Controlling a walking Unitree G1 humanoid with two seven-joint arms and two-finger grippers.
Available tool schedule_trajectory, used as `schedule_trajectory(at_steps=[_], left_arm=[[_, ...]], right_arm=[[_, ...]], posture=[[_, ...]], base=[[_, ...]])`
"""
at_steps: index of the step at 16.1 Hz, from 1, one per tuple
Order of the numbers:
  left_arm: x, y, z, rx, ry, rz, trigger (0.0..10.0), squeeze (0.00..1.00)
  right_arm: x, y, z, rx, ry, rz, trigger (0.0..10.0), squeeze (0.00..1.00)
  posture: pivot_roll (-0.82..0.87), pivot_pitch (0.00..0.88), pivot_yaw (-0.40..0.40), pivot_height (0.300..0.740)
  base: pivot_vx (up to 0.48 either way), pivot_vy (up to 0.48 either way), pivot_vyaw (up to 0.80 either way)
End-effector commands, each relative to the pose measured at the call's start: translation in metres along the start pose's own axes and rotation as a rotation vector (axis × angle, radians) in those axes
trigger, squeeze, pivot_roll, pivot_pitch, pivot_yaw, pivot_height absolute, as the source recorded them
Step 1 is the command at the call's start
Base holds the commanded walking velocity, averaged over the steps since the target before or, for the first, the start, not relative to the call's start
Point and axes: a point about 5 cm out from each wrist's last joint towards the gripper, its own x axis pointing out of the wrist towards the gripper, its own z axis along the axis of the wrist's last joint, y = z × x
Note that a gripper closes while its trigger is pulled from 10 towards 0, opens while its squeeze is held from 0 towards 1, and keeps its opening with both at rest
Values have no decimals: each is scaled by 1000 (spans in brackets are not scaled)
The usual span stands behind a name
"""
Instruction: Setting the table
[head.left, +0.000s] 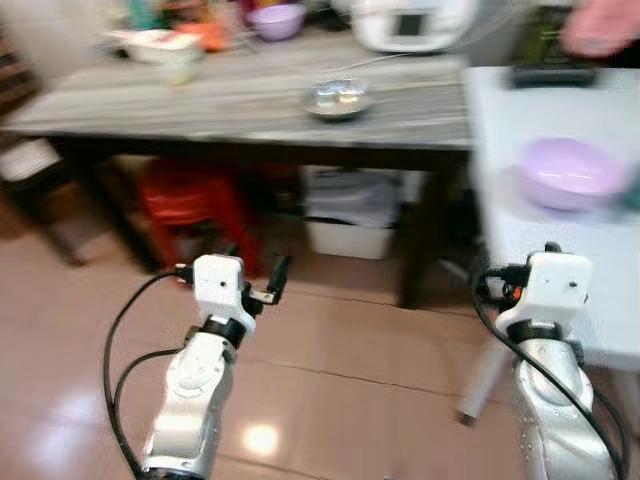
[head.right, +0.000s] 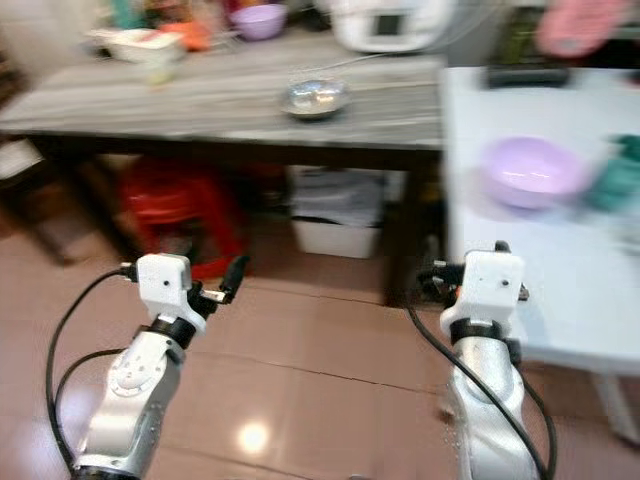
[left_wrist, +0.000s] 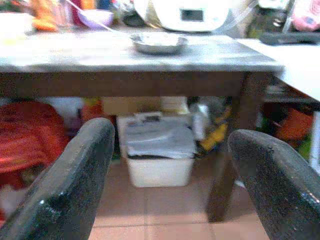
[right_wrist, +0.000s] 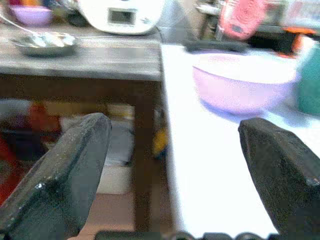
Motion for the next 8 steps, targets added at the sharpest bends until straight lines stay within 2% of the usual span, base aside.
schedule_trajectory(at_steps=[1, 8], left_arm=[[1, 2, 2, -1, -6, 5, 10000, 0], [4, 2, 4, -3, -11, 4, 10000, 0]], right_arm=[[0, 2, 1, 4, -7, 7, 10000, 0], [2, 3, 2, 10, -15, 4, 10000, 0]], posture=[[-139, 99, 90, 740], [-140, 105, 97, 740]], base=[[0, -292, 0], [0, -290, 0]])
